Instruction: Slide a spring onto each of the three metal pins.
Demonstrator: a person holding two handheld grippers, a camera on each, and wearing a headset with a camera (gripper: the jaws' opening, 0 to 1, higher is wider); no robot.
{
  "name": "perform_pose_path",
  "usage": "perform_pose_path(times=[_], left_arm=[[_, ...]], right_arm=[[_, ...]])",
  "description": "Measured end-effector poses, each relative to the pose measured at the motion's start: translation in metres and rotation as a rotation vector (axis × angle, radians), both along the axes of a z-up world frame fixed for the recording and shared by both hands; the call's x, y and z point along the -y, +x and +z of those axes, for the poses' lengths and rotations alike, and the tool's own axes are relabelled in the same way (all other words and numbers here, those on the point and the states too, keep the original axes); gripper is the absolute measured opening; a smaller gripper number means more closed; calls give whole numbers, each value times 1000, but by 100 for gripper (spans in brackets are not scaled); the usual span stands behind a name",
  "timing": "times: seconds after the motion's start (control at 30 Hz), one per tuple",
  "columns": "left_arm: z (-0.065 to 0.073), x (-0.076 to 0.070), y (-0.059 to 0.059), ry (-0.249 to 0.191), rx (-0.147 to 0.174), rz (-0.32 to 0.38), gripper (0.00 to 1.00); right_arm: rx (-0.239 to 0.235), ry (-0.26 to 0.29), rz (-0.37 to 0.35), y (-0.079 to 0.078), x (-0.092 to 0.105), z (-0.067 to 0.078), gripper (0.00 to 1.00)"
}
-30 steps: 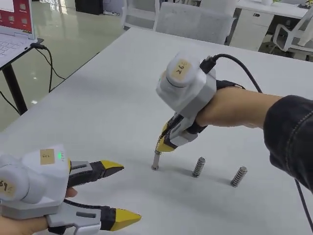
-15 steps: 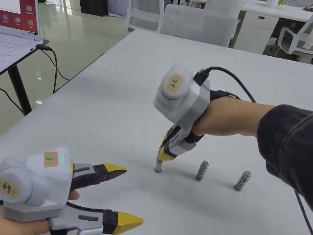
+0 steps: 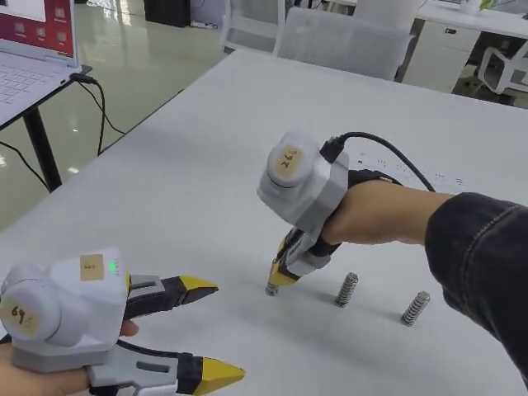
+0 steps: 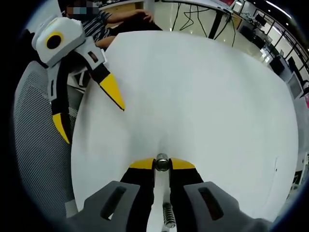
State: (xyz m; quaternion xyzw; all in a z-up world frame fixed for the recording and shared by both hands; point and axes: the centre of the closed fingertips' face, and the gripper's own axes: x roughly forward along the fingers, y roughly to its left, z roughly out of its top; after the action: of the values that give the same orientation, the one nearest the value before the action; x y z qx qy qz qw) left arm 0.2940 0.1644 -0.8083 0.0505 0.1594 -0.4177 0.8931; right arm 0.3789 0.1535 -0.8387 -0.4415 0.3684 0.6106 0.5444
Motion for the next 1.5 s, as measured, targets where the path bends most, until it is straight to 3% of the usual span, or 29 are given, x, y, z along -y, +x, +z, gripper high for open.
perform_pose_path(times=[0.2,0.53,0.87,1.5], left_arm=[[1,-1,1,-2,2,3,57],[1,1,2,-3,2,1,57],[1,2,2,-1,4,-2,57],[9,6,3,8,13,-12,58]], right_arm=[[-2,-5,-11,1,1,-6,8],[-10,10,-19,2,0,-5,9],[-8,22,-33,3,8,-4,16],[44,121,-130,19,37,19,36]])
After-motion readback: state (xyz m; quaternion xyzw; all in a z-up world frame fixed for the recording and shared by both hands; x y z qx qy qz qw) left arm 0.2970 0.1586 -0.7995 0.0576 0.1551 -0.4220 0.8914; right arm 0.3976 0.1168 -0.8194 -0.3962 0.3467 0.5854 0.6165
